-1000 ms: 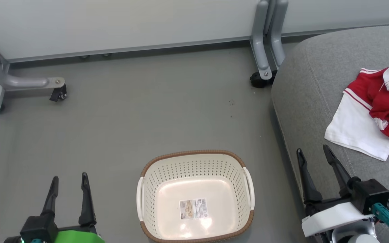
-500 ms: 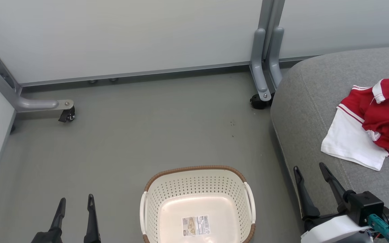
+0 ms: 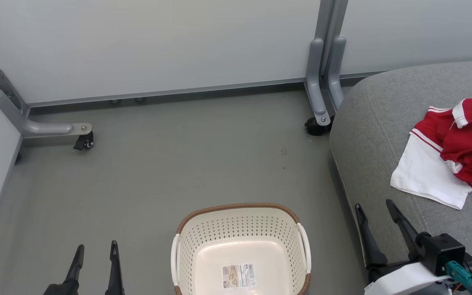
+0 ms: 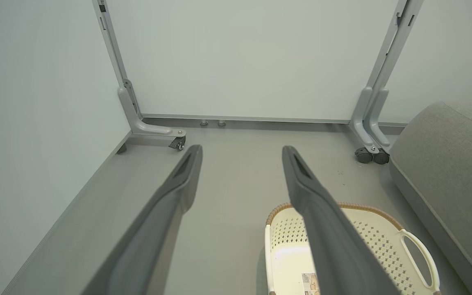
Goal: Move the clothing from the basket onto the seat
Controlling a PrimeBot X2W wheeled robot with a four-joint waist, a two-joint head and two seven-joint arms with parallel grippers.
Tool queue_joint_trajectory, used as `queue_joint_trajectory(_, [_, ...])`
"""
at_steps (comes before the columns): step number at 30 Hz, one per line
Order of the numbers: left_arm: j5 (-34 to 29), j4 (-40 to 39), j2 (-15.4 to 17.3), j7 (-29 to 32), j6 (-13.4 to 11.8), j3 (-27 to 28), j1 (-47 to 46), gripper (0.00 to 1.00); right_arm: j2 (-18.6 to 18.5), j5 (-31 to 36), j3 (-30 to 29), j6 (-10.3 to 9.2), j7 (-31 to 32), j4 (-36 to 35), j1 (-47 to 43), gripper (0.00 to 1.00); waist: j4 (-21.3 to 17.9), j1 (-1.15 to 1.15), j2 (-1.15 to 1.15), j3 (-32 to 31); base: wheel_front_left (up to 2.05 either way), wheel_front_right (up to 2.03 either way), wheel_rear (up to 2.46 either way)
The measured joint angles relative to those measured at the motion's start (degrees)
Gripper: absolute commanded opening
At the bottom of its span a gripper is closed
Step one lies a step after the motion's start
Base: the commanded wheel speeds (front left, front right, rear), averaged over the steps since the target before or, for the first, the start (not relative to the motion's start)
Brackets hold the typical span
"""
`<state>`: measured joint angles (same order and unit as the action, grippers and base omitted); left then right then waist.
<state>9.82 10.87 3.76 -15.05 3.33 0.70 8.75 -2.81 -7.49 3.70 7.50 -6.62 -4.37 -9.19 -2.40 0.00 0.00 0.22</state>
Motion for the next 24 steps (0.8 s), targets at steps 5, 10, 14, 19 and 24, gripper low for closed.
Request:
queue_joint_trajectory(5, [-0.31, 0.26, -0.31, 0.0, 0.26, 0.4, 0.0, 1.0, 0.0, -0.29, 0.04, 0.0, 0.05, -0.2, -0.01, 1.0, 0.08, 0.0, 0.0, -0.01, 0.0, 0.0, 0.0])
queue_joint_trajectory(10, [-0.48, 0.38, -0.48, 0.0, 0.55, 0.78, -0.01, 1.0, 0.0, -0.4, -0.09, 0.0, 0.05, -0.24, -0.12, 1.0, 0.31, 0.0, 0.0, 0.03, 0.0, 0.0, 0.0])
queue_joint_trajectory(14, [-0.33, 1.76, -0.75, 0.34, 0.66, 0.75, 0.03, 0.0, 0.12, -0.42, -0.01, 0.0, 0.04, 1.12, -0.21, 0.0, 0.37, 0.0, 0.0, 0.02, 0.0, 0.0, 0.0])
queue_joint_trajectory(19, [4.05, 2.69, -0.86, 1.97, 0.7, 1.22, -0.14, 0.0, 0.07, -5.25, 0.03, 0.0, 0.09, 1.9, -0.23, 0.0, 0.46, 0.0, 0.0, 0.02, 0.0, 0.0, 0.0])
queue_joint_trajectory(24, [9.53, 2.7, -0.86, 3.34, 0.83, 1.41, -0.66, 0.0, -0.33, -11.55, -0.15, -0.01, 0.76, 3.26, 0.24, 0.0, 0.54, 0.0, 0.0, 0.02, 0.0, 0.0, 0.0])
